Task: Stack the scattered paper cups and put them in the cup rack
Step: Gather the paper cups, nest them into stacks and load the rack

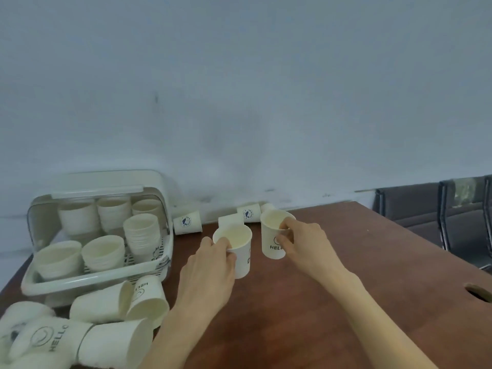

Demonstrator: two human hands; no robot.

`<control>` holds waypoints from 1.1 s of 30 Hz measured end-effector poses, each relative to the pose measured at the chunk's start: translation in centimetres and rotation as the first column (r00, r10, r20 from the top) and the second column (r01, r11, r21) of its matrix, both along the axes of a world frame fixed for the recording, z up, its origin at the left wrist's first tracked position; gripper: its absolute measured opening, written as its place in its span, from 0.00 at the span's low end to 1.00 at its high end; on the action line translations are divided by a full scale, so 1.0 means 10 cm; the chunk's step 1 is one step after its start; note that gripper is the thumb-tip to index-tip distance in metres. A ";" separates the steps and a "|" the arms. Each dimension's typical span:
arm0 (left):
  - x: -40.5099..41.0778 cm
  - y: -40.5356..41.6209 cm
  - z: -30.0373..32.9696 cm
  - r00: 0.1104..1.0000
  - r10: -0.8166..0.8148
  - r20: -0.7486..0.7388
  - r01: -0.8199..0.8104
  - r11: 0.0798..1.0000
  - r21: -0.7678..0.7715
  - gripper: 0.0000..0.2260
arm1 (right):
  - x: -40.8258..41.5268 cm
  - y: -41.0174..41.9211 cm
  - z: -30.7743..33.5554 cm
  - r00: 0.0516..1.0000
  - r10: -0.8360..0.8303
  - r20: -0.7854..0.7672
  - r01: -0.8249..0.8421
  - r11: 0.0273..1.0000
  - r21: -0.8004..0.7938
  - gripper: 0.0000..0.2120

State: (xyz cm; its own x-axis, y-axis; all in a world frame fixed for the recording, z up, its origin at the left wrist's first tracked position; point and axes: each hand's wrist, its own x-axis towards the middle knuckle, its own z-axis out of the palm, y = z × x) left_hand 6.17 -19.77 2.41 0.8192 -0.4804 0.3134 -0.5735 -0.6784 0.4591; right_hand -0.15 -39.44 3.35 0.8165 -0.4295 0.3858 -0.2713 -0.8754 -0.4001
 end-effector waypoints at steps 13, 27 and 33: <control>-0.47 0.85 0.33 0.993 0.100 0.057 -0.102 0.995 0.022 0.11 | -0.32 0.85 0.24 0.989 0.123 -0.080 -0.122 0.992 0.011 0.06; -1.02 1.32 0.41 0.960 0.278 0.038 -0.281 0.946 0.159 0.14 | -0.59 1.45 0.09 0.940 0.320 -0.120 -0.313 0.947 0.076 0.06; -1.31 1.63 0.50 0.930 0.361 0.073 -0.368 0.914 0.173 0.14 | -0.76 1.53 0.16 0.930 0.364 -0.059 -0.357 0.929 0.100 0.02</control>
